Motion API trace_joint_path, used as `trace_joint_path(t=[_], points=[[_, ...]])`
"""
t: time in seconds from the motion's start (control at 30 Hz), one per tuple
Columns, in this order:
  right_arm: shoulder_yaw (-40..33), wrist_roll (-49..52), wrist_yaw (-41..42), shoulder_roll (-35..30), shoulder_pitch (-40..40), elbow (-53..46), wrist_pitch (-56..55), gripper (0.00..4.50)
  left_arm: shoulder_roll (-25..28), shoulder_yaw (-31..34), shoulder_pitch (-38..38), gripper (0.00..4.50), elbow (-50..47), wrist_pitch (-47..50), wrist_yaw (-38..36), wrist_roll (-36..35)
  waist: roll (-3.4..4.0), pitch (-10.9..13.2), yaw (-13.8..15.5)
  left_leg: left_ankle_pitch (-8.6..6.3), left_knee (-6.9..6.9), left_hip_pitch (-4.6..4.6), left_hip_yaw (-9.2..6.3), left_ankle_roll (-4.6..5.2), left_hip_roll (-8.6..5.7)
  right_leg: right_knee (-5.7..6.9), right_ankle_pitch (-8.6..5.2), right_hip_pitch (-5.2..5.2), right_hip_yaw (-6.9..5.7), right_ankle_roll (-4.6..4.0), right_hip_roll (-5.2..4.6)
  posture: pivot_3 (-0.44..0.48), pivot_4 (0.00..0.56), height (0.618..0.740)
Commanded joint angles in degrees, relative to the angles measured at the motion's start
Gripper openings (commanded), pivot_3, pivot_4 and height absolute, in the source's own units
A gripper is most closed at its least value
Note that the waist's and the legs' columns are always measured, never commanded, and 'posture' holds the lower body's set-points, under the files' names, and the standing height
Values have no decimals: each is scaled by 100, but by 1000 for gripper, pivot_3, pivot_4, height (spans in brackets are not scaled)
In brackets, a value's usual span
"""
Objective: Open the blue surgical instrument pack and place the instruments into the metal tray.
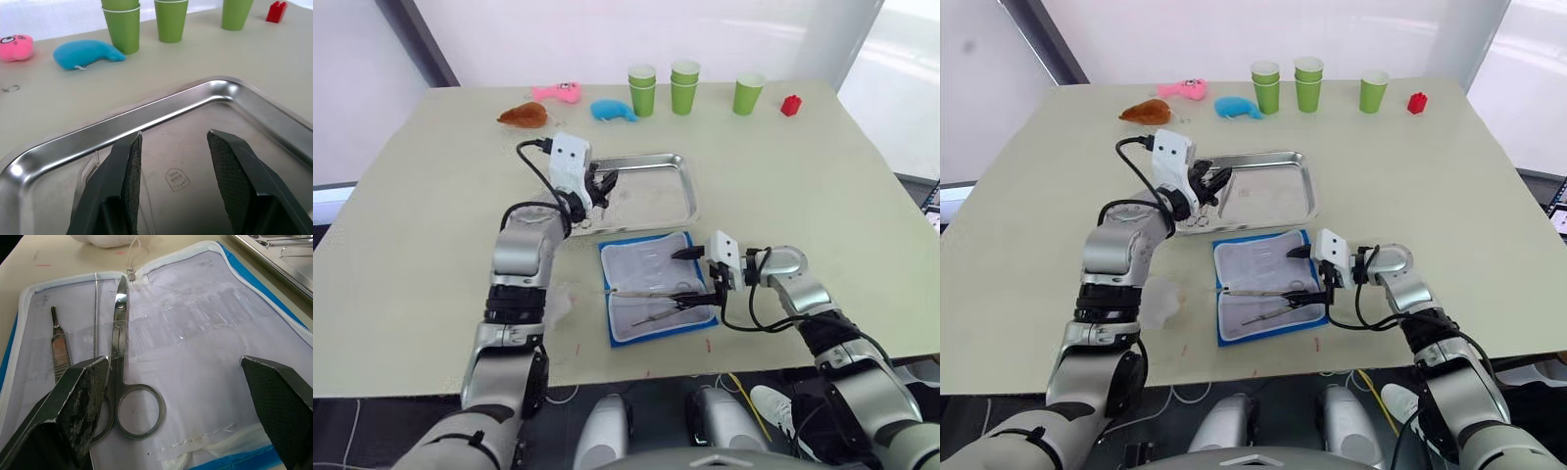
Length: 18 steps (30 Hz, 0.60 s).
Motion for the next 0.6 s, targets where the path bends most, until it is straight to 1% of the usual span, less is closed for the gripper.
trace_joint_path(t=[0.03,0.1,0.23,0.4,0.53,0.6], points=[[11,-119,-153,-194,291,-142,222,4500,482,115,647,2233,-1011,-504,-1240,-648,3,10,33,-1,0,-7,-2,0,0,-7,0,-4,-2,0,0,0,150,740],[-56,-30,-173,-242,327,-327,286,4500,755,258,1048,2233,-1405,-471,-1694,-1003,14,18,54,-2,0,-22,1,-4,3,-8,0,-19,1,-4,1,0,150,740],[-101,39,-161,-345,401,-550,349,4500,1202,421,1505,2233,-1745,-624,-2271,-1339,13,25,72,0,23,-109,-12,-5,2,7,13,-99,-10,-24,-1,0,150,740],[-97,106,-156,-425,483,-697,411,4500,1619,507,2046,2233,-2313,-700,-3255,-2014,27,44,89,-4,68,-165,-31,0,0,6,14,-122,-21,-25,-5,0,150,740],[-78,116,-152,-475,520,-677,408,4500,2288,711,2594,2233,-2809,-427,-4290,-2784,23,67,78,-6,75,-170,-26,4,1,8,14,-128,-22,-25,0,0,150,740],[-63,119,-143,-490,540,-674,411,4500,2575,736,2807,2233,-2935,-416,-4642,-2960,26,70,72,-6,75,-170,-26,6,2,12,14,-131,-24,-26,1,0,150,740]])
